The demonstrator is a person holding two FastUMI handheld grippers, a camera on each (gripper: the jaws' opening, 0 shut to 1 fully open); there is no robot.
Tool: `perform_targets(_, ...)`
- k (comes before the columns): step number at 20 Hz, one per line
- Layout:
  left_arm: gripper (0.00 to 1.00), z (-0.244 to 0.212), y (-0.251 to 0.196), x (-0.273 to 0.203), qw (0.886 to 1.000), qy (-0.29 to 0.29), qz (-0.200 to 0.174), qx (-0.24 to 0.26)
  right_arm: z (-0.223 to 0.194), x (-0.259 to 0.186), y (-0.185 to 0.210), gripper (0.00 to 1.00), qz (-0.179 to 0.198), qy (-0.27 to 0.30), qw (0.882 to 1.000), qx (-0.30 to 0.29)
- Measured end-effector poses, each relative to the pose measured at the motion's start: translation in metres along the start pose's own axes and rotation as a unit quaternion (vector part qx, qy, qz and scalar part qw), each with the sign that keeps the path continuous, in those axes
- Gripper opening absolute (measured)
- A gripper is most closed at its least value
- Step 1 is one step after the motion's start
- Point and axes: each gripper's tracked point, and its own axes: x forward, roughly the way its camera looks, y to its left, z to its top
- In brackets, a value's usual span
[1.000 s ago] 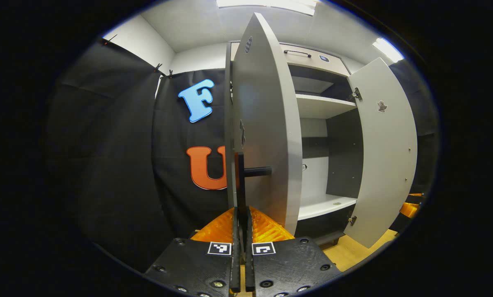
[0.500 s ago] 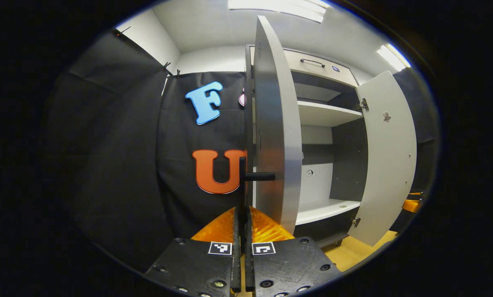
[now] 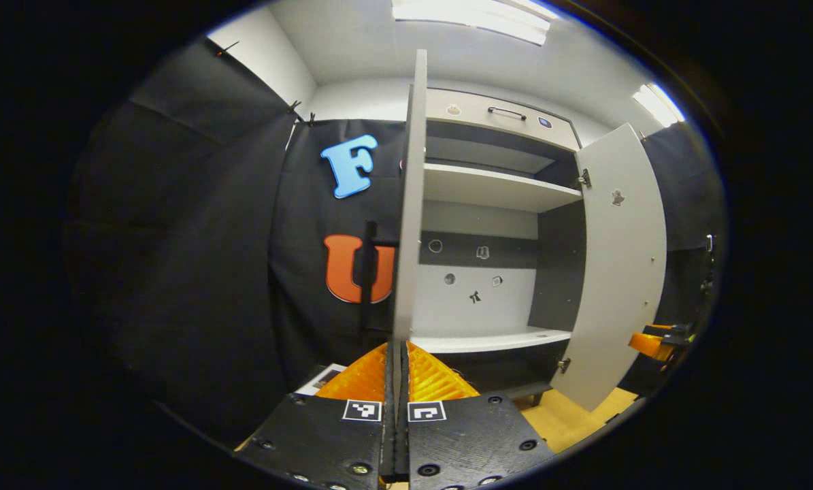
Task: Open the right door of the double-door shoe cabinet with the right hand, and open the left door with the left hand.
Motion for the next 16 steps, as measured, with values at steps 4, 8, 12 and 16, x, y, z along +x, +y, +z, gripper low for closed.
perform_targets(4,0.0,-0.03,-0.059,0.029,1.0,0.008,-0.013,0.027,0.003,0.002,0.007,0.87,-0.001,-0.011,1.0,0.024)
perform_targets(8,0.08,-0.043,-0.093,0.05,0.999,0.005,-0.031,0.016,0.027,-0.008,0.007,0.92,-0.002,-0.076,0.994,0.074)
perform_targets(12,0.54,-0.048,-0.093,0.057,1.0,0.006,-0.018,0.006,0.03,-0.013,0.008,0.9,0.006,-0.085,0.995,0.059)
perform_targets(16,0.78,-0.037,-0.099,0.055,1.0,-0.02,-0.018,-0.003,0.038,-0.018,0.01,1.0,-0.005,-0.107,0.994,0.016)
